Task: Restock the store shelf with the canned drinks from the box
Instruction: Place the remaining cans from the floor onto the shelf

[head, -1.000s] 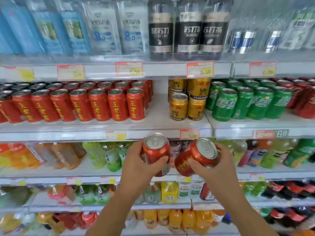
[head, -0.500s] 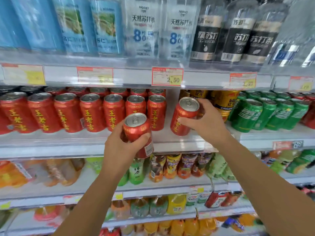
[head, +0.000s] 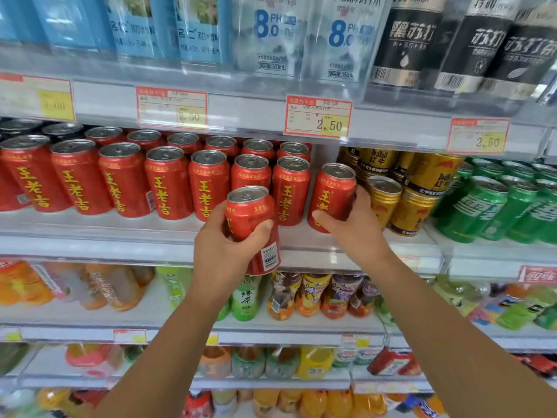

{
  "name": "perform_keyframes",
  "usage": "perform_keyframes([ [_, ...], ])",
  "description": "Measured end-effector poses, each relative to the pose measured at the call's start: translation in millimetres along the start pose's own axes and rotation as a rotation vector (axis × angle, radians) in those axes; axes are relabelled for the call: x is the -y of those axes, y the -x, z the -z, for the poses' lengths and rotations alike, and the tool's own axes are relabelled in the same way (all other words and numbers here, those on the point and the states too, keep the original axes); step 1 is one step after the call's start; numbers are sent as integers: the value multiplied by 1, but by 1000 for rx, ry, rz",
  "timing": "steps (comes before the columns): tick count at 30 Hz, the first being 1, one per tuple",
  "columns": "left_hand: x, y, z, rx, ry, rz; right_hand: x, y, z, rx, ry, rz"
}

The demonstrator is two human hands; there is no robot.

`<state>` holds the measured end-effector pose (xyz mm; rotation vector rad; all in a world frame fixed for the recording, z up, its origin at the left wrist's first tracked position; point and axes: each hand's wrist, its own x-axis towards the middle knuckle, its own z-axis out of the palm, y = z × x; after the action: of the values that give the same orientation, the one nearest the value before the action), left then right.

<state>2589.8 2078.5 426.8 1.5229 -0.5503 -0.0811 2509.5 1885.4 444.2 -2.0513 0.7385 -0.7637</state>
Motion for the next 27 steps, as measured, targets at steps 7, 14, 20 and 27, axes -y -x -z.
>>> perform_keyframes([
  [7,9,-10,8,50,-87,-43,-4,-6,-13,-156,190,1],
  [14,19,-14,11,98,-177,-37,2,-41,-25,-95,194,-98],
  [20,25,-16,11,88,-203,-67,-5,-71,-31,-5,67,-131],
  [27,26,-17,11,102,-197,-83,-13,-94,-34,-12,-3,-141],
])
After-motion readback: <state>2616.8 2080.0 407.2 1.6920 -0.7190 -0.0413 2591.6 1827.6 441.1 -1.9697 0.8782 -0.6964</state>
